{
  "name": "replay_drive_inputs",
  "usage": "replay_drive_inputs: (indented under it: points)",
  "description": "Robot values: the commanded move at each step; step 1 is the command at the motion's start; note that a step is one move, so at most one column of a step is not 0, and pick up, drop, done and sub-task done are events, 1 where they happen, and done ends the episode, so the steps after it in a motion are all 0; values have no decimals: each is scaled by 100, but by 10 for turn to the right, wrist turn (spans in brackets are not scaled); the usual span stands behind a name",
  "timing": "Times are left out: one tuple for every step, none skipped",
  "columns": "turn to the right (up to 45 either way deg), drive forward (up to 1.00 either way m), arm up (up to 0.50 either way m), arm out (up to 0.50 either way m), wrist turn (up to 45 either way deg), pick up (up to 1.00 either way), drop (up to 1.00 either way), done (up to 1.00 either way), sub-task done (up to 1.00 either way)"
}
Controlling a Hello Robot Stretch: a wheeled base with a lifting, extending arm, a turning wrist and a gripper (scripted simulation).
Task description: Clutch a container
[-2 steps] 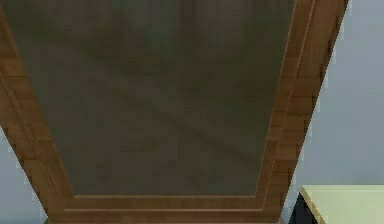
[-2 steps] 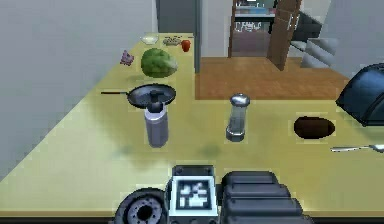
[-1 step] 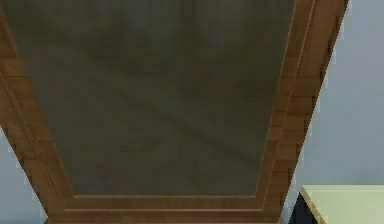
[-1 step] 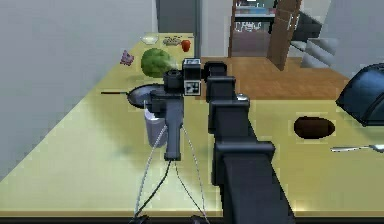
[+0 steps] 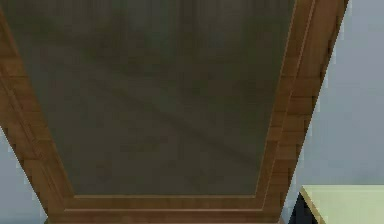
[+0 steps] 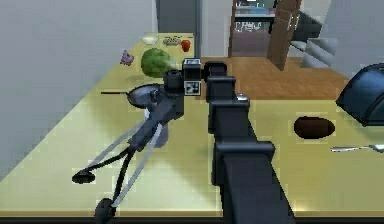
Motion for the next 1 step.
replay_drive_inputs:
  points:
    - [0, 0, 0, 0, 450, 0, 0, 0, 0]
